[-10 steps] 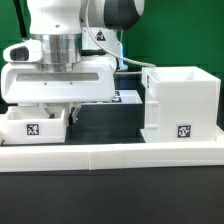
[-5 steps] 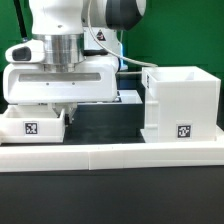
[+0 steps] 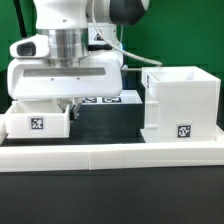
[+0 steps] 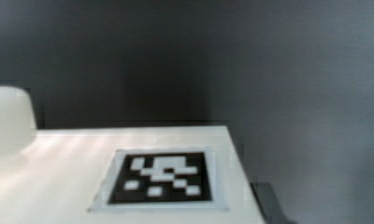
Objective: Assemble drawer
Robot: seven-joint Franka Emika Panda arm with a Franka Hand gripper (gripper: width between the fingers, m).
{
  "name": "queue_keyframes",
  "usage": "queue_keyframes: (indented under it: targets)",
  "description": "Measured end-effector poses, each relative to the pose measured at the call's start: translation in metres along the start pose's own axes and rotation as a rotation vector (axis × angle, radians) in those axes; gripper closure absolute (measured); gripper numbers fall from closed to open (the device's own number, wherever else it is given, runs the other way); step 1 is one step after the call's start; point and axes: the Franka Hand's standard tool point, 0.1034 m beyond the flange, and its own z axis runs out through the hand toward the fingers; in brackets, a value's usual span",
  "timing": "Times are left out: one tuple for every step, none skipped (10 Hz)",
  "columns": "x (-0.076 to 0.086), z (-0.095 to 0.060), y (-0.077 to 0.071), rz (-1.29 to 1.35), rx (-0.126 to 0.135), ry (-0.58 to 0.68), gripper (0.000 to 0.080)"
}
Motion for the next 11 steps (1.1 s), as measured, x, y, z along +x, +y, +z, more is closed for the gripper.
queue_keyframes:
  targets:
    - [0.0017, -0.0083, -0.0035, 0.000, 0.010, 0.001, 0.0757]
    - [0.0044, -0.0143, -0.0009, 0.002, 0.012, 0.011, 0.0757]
    - [0.0023, -0.0108, -0.0004, -0.015, 0.010, 0.004, 0.0757]
    - [0.0015, -0.0095, -0.0009, -0.015, 0.011, 0.001, 0.0757]
    - [0.0013, -0.0095, -0.0002, -0.083, 0.008, 0.000, 0.0757]
    - [0.0013, -0.0095, 0.0000, -0.169, 0.005, -0.001, 0.0757]
    - [0.0020, -0.0095, -0.0035, -0.305, -0.003, -0.006, 0.0757]
    - [0.0016, -0.0103, -0.0062, -0.442, -0.004, -0.025, 0.0757]
    - [0.0024, -0.0120, -0.0067, -0.549, -0.001, -0.040, 0.0757]
    - [0.0018, -0.0109, -0.0047, -0.580, -0.003, -0.039, 0.0757]
    - [0.0011, -0.0102, -0.0039, -0.615, -0.002, -0.041, 0.0757]
